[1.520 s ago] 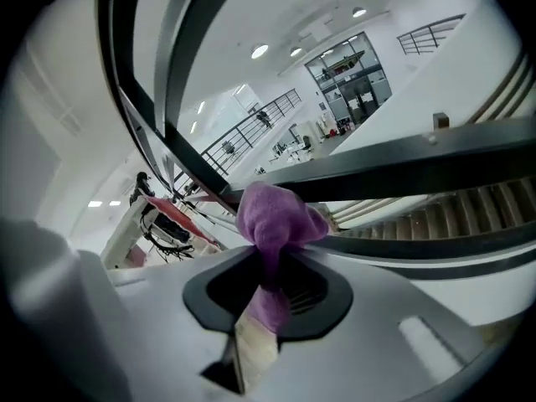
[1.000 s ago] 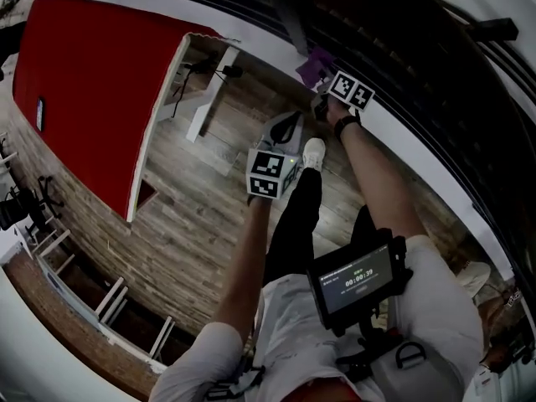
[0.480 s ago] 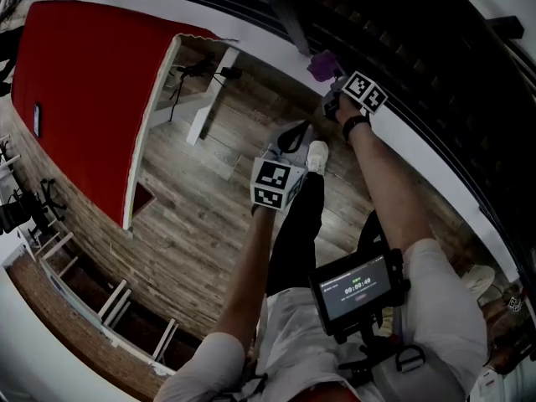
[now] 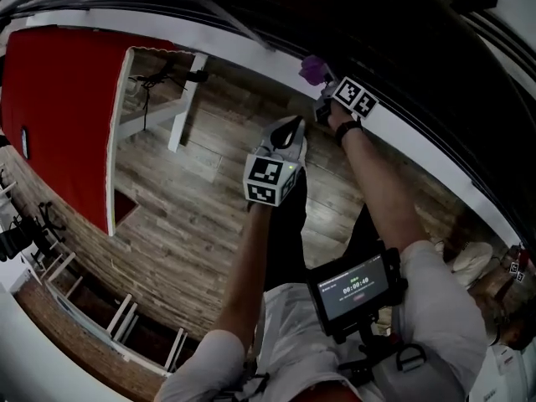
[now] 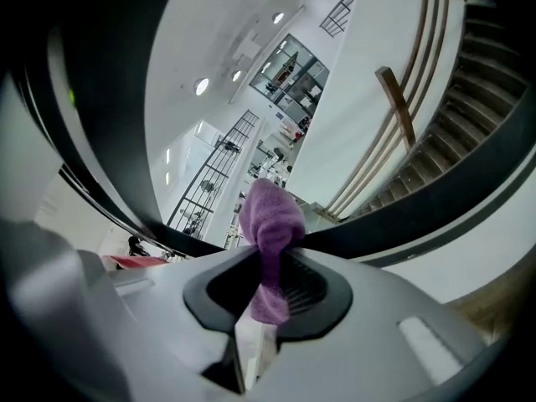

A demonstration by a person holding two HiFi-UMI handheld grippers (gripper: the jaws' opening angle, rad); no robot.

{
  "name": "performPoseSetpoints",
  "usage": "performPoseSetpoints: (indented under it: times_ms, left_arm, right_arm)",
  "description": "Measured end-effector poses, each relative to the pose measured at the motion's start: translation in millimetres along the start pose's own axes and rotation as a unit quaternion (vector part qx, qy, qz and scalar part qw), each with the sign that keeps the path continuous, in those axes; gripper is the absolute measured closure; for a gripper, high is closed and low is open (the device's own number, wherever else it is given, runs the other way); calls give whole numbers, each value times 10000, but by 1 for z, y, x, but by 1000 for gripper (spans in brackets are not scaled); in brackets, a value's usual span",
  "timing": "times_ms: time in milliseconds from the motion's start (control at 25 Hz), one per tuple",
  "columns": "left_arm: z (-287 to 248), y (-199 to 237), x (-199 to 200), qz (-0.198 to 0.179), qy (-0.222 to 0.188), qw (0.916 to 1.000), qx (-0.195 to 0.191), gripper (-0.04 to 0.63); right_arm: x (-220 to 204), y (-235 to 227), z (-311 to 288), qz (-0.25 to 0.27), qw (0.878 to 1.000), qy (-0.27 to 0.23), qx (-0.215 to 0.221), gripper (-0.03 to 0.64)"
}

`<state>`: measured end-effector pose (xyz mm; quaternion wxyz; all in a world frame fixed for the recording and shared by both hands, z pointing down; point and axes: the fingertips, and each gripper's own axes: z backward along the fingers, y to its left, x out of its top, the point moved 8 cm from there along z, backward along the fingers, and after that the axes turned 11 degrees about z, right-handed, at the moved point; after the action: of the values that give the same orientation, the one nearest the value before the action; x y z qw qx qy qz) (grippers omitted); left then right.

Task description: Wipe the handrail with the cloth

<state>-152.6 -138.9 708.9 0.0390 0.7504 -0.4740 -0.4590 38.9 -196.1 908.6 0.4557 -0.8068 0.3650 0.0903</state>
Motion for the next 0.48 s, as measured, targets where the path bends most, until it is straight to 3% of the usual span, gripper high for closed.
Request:
performPoseSetpoints:
  times_ms: [120, 280, 480]
  left_arm:
    - [-8, -17, -10, -28, 107, 9998, -169, 595]
    - [-16, -36, -23, -135, 241, 9991, -321, 595]
    - [-32, -52, -30, -120, 201, 9989, -396, 595]
  right_arm:
    - [0, -16, 16, 219, 9997, -13, 135, 555]
    - [0, -38, 33, -36, 9981, -75, 615, 555]
    - [8, -58, 49, -60, 9962, -125, 862, 554]
